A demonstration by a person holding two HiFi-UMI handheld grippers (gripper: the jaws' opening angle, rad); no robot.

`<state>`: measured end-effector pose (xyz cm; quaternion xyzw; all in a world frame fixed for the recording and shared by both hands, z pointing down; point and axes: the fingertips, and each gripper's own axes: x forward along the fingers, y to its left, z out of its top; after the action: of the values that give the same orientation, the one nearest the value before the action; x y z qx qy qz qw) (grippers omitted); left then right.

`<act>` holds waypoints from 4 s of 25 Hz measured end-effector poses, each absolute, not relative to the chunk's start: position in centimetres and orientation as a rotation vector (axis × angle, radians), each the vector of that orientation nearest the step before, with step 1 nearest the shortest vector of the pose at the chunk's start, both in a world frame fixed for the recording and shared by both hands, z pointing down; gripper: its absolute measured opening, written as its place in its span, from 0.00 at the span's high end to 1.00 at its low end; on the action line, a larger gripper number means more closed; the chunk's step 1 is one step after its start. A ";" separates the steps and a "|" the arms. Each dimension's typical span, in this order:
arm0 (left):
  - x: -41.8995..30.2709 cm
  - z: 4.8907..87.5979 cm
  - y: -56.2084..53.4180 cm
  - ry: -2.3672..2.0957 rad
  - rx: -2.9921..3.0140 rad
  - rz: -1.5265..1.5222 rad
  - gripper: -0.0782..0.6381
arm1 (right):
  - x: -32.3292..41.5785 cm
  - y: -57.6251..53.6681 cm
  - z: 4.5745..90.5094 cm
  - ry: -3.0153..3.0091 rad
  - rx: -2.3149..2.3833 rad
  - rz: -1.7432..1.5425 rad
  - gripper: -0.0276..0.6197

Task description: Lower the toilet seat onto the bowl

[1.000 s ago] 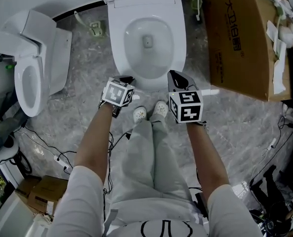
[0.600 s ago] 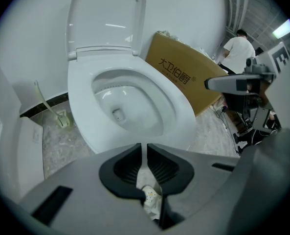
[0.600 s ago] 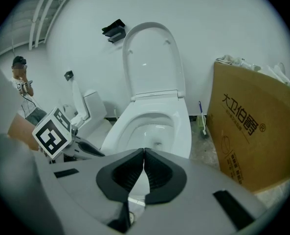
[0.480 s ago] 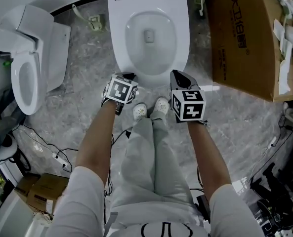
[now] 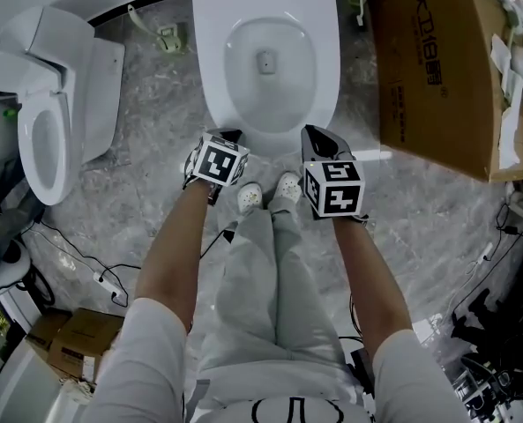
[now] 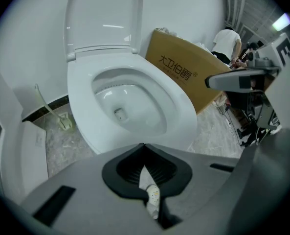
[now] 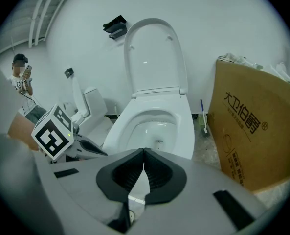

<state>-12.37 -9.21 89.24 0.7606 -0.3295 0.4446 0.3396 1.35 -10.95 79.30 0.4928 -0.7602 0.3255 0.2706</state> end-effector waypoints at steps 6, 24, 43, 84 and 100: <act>-12.3 87.2 -10.0 -0.884 2.027 1.144 0.88 | 1.3 -11.2 78.0 -2.054 1.322 0.850 0.91; -11.9 77.7 -12.5 -1.048 2.098 0.930 0.88 | 1.4 -11.5 70.2 -2.123 1.336 0.775 0.91; -11.2 64.9 -13.4 -1.187 2.119 0.669 0.88 | 1.7 -12.0 58.7 -2.220 1.353 0.642 0.92; -13.8 40.6 -17.5 -1.465 2.468 0.410 0.88 | 1.8 -14.8 38.0 -2.412 1.501 0.341 0.91; -14.9 28.1 -16.6 -1.679 2.642 0.200 0.88 | 3.3 -14.0 27.9 -2.525 1.558 0.010 0.91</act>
<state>-14.87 -16.55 28.11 0.8423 -0.5352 0.0636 0.0023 3.29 -13.97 27.87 0.5233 -0.8477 0.0034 0.0872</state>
